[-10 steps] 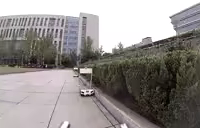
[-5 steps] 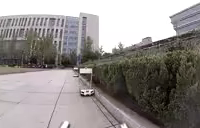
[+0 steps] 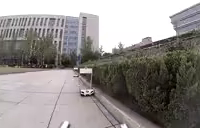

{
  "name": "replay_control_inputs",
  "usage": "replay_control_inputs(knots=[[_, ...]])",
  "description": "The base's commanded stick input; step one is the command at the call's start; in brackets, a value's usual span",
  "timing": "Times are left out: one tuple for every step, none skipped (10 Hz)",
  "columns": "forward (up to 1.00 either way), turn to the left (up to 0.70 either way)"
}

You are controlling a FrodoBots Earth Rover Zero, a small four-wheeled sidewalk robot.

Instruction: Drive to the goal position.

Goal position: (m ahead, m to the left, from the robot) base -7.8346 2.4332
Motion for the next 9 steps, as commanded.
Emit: replay_control_inputs(knots=[[0.04, 0.0], [0.03, 0.0], [0.01, 0.0], [0.0, 0.0], [0.04, 0.0], [0.04, 0.0], [0.04, 0.0], [0.04, 0.0], [0.04, 0.0]])
